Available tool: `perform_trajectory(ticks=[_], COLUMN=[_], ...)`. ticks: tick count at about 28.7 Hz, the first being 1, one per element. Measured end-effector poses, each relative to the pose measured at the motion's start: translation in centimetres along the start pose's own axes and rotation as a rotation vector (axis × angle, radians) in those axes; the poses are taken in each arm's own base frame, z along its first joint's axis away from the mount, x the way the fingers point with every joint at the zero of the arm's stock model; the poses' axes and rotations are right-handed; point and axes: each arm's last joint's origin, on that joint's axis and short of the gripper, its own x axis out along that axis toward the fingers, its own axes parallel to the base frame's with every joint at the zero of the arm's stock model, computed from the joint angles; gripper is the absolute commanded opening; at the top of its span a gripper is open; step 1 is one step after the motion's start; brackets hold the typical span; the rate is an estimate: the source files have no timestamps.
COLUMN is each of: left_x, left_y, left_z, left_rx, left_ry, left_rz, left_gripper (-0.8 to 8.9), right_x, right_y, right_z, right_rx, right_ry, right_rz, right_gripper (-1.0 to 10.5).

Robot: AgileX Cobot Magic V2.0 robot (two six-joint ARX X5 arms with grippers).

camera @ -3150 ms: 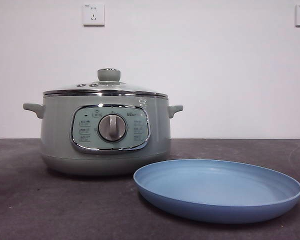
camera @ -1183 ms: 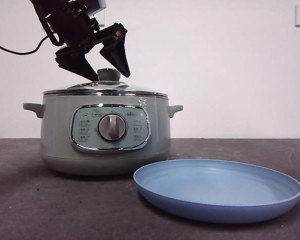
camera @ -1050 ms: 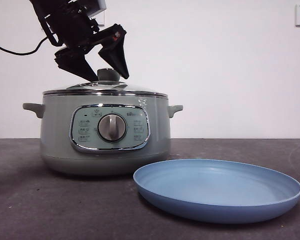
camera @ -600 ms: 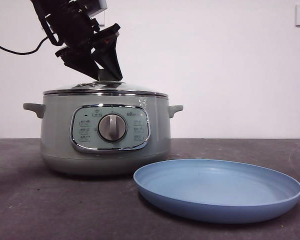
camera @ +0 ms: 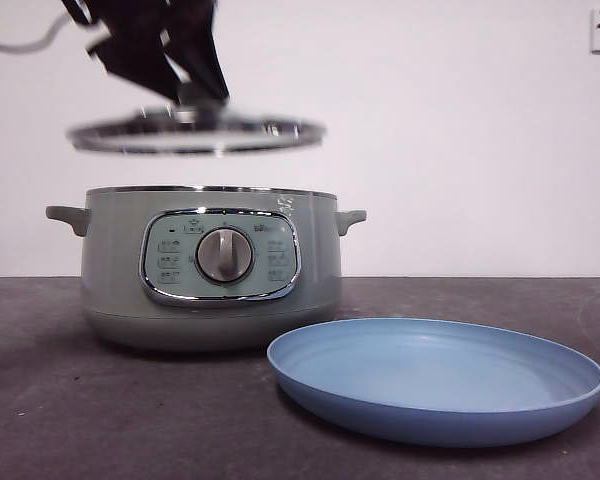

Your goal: Take the potato out from the steamer,put the potato on the plate,close the lid

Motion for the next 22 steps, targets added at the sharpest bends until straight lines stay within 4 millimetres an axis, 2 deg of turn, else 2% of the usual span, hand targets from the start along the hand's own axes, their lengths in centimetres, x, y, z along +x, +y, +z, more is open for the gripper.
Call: perform_trajectory(ticks=[5,9,11,18,22], left_x=[-6.9,-13.8,-16.0,-21.3,-23.5], left_y=[-0.4,-1.3,-1.8,-3.3,-4.2], left_z=[0.1,-1.1,-1.8,-4.4,-5.7], left_rx=[-0.024,-0.045,-0.052,-0.077,-0.085], left_ry=[-0.031,-0.056,-0.051,-0.036,-0.038], left_rz=[0.038,0.148,0.175,0.256,0.260], left_gripper=[-0.09,-0.09,-0.09,-0.09,-0.09], right_x=[3.0,6.9,8.5,15.1,19.2], right_y=[-0.6,-0.2,0.1,1.5,2.4], right_z=[1.8,5.7,7.2,12.4,14.4], right_rx=[0.023,-0.003,-0.018,-0.082,-0.123], right_ry=[0.017,0.053,0.068,0.099,0.119], right_rz=[0.057,0.098,0.100,0.092,0.062], right_gripper=[6.9,6.9,6.9,6.9,6.9])
